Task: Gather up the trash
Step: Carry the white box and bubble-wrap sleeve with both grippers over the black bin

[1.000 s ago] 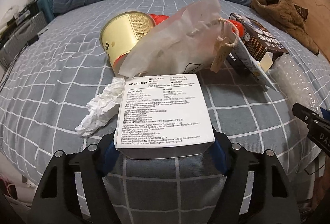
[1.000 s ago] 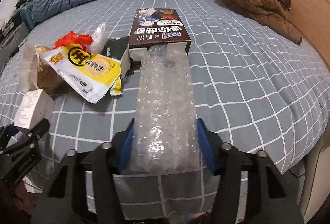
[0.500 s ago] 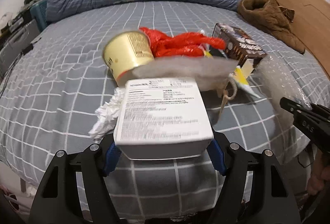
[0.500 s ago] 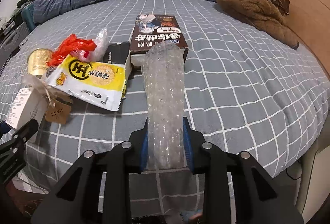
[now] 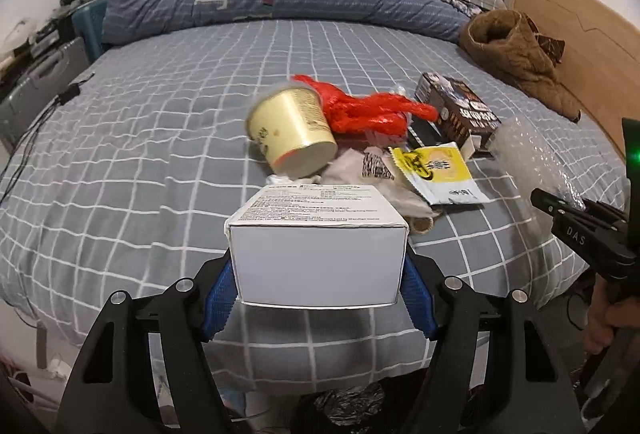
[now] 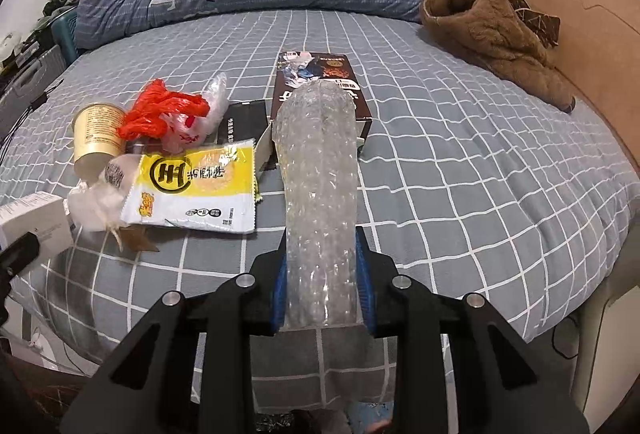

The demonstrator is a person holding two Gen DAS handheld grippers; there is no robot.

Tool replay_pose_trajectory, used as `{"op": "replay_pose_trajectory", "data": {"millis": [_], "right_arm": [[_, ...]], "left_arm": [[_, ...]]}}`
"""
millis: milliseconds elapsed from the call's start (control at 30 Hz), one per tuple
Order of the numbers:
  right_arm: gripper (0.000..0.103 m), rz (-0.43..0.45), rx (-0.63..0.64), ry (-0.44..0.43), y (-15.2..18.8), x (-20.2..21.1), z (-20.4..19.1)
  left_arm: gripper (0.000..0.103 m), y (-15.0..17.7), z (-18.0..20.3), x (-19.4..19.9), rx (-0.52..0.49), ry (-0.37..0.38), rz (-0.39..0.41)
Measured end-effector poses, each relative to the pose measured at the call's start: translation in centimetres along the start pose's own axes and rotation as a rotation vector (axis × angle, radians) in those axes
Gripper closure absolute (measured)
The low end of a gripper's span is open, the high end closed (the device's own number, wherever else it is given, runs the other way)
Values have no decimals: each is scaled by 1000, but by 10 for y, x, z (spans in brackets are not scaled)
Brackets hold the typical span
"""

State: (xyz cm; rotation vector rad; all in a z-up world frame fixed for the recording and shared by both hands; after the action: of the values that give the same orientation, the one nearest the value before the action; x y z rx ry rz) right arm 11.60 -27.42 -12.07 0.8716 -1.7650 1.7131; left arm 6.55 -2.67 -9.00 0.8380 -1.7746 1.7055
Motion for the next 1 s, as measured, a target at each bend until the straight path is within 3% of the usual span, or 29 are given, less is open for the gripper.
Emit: {"op": "replay_pose_trajectory", "data": {"millis": [467,1000], "right_arm": [[76,48,33,-26,2,43,-22],[77,48,36,-86,26,111,-60]], "left_arm": [[35,0,-41,40,67,-59,36],[35,28,-35,89,69,-70,22]]}}
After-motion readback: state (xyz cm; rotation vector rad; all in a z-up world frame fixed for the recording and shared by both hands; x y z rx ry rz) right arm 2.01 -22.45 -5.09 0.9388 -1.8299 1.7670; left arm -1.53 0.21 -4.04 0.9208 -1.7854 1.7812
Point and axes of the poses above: each gripper's, at about its wrist camera, not at the fingertips, and x roughly against the way its jaws point, z to its right, y to its underside, the point moved 10 cm from there along -x, roughly the way its jaws point, and after that the axes turned 8 degrees about -y, right-handed, at the moved point
